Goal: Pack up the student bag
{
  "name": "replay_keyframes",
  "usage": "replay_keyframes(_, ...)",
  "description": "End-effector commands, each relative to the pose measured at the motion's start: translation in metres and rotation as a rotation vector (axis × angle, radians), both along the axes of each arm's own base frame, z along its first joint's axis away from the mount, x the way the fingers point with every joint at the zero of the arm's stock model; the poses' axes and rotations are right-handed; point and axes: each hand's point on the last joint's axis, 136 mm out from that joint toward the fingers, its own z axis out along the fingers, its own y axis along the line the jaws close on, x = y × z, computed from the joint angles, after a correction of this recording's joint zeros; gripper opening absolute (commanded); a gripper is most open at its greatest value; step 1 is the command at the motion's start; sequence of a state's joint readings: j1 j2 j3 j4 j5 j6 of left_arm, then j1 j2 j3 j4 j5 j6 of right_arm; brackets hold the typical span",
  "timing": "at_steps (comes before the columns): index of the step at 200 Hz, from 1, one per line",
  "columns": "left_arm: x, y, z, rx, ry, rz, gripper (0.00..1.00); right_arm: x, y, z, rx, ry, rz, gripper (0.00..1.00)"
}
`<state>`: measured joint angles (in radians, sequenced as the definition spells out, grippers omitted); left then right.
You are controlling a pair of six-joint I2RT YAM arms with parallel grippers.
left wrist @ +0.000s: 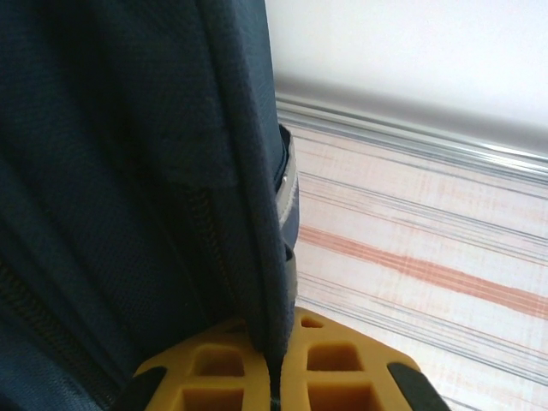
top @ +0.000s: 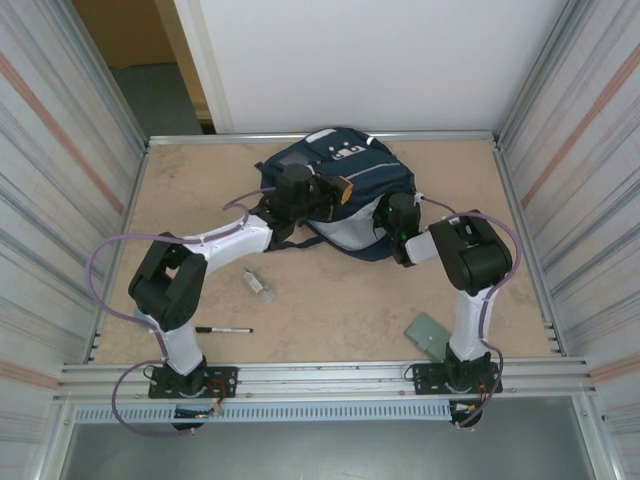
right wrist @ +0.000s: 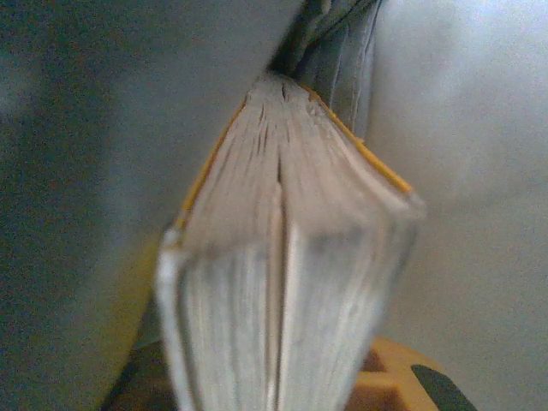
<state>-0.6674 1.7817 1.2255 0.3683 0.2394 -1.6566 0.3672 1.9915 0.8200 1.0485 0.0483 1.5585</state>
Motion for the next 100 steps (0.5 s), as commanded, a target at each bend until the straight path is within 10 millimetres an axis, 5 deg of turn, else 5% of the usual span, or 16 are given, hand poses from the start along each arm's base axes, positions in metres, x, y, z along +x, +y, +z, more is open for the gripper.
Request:
replay_keyframes(1,-0.027,-0.021,0.078,-0.126,-0.150,-0.189,0.00,0.012,0.023,0.040,0.082,-0.130,0.074,0.01)
replay_keyframes(38,-0.023,0.004,0.072,-0.033,-0.161,-0.187,0.00,0.011,0.037,0.020,0.052,-0.059,0.179,0.01)
replay_keyframes(100,-0.025,0.034,0.100,-0.019,-0.219,-0.255,0.00,0.024,0.058,0.012,0.092,-0.026,0.317,0.07)
